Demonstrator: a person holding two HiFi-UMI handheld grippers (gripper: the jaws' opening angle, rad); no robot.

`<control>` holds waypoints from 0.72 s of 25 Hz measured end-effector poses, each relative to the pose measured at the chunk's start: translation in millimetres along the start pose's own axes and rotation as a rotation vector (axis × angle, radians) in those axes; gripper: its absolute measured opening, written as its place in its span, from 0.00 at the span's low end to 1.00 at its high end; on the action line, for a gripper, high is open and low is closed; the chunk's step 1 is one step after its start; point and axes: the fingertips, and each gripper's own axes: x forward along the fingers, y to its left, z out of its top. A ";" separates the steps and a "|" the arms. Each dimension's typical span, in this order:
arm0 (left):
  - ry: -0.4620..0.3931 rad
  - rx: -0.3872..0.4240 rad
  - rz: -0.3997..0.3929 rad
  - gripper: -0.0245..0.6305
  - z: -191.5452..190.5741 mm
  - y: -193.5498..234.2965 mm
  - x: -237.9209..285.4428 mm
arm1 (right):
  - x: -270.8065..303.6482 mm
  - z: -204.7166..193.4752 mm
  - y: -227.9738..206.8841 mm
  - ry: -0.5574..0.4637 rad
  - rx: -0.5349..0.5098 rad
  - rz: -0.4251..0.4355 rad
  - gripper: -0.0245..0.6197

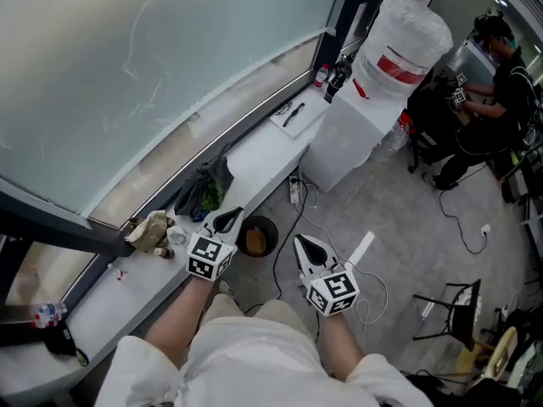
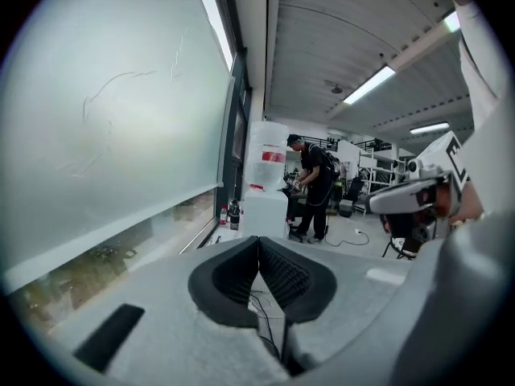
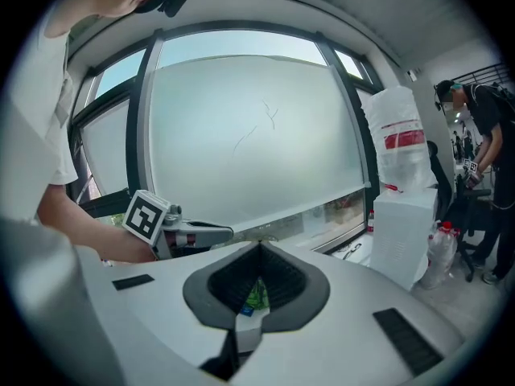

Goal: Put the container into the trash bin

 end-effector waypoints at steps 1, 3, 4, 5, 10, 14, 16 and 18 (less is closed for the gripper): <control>-0.020 -0.001 0.004 0.07 9.7 -0.3 -4.8 | -2.0 5.1 -0.3 -0.010 -0.004 0.000 0.04; -0.058 0.003 0.010 0.07 28.4 0.0 -15.1 | -5.5 15.1 0.0 -0.033 -0.005 0.005 0.04; -0.075 0.008 0.011 0.07 37.0 -0.3 -20.0 | -7.0 19.0 -0.2 -0.041 -0.004 0.007 0.04; -0.089 0.017 0.010 0.07 45.0 -1.1 -24.7 | -8.5 21.9 -1.0 -0.047 -0.003 0.007 0.04; -0.158 0.070 0.007 0.07 81.6 -4.1 -47.3 | -23.2 36.2 -12.3 -0.077 -0.008 -0.034 0.04; -0.225 0.062 0.023 0.07 103.2 -0.4 -72.5 | -41.4 52.1 -22.8 -0.115 -0.026 -0.078 0.04; -0.244 0.063 0.028 0.07 109.1 -0.2 -83.1 | -52.2 58.2 -28.8 -0.133 -0.030 -0.103 0.04; -0.250 0.069 0.030 0.07 112.2 -0.6 -90.8 | -61.9 63.0 -34.1 -0.149 -0.028 -0.125 0.04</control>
